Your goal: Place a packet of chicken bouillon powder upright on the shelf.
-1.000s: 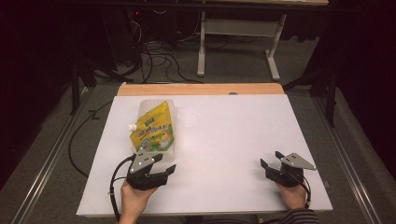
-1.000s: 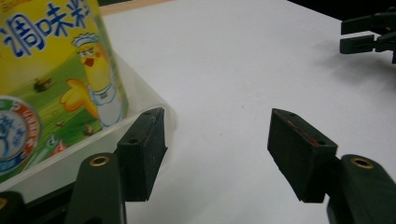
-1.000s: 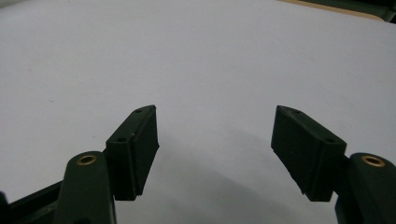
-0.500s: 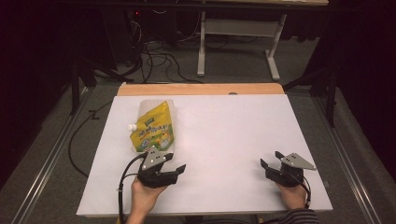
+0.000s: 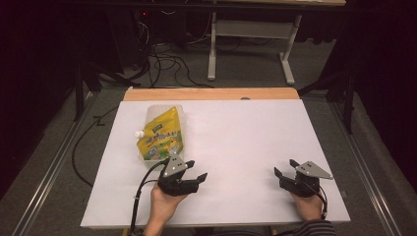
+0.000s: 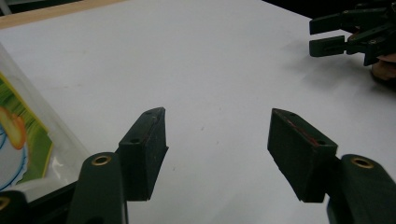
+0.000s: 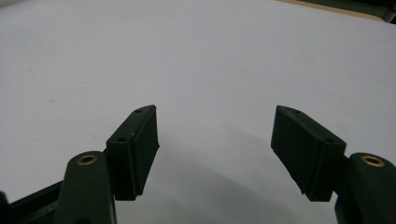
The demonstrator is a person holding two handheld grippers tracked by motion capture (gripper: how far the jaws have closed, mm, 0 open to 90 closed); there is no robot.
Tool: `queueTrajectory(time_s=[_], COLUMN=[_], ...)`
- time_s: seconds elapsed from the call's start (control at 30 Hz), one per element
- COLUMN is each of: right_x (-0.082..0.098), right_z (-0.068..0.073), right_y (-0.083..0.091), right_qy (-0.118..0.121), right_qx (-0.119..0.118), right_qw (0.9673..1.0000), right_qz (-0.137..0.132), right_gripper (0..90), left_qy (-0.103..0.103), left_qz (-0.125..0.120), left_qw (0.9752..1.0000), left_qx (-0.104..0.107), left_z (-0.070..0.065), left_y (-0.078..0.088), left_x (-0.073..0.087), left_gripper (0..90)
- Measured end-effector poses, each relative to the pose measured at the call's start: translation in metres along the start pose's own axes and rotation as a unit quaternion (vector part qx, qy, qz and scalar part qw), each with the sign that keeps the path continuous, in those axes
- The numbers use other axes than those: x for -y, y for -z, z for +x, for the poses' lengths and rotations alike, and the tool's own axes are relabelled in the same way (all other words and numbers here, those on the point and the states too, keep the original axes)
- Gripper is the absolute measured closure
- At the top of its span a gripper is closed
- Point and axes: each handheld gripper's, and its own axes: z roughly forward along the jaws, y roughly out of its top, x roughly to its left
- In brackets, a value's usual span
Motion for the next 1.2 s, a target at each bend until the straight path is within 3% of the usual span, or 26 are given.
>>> queueTrajectory(time_s=[0.6, 0.97, 1.1, 1.2], right_x=[0.000, 0.000, 0.000, 0.001], right_z=[0.000, 0.000, 0.000, 0.000], right_y=[0.000, 0.001, 0.001, 0.001], right_qy=[-0.001, -0.004, -0.004, -0.007], right_qx=[-0.002, -0.004, -0.004, -0.005], right_qw=[1.0000, 1.0000, 1.0000, 0.9999], right_qz=[-0.002, -0.004, -0.004, -0.006], right_gripper=[32.9, 33.1, 33.1, 33.4], left_qy=[-0.011, -0.002, 0.009, 0.002], left_qz=[0.008, 0.006, 0.001, 0.009], left_qw=[0.9999, 0.9999, 0.9997, 0.9993], left_qx=[0.002, -0.010, -0.025, -0.035], left_z=[-0.006, -0.002, 0.002, 0.001], left_y=[-0.042, -0.062, -0.068, -0.071], left_x=[0.005, 0.011, 0.014, 0.017], left_gripper=[38.2, 38.0, 37.5, 37.1])
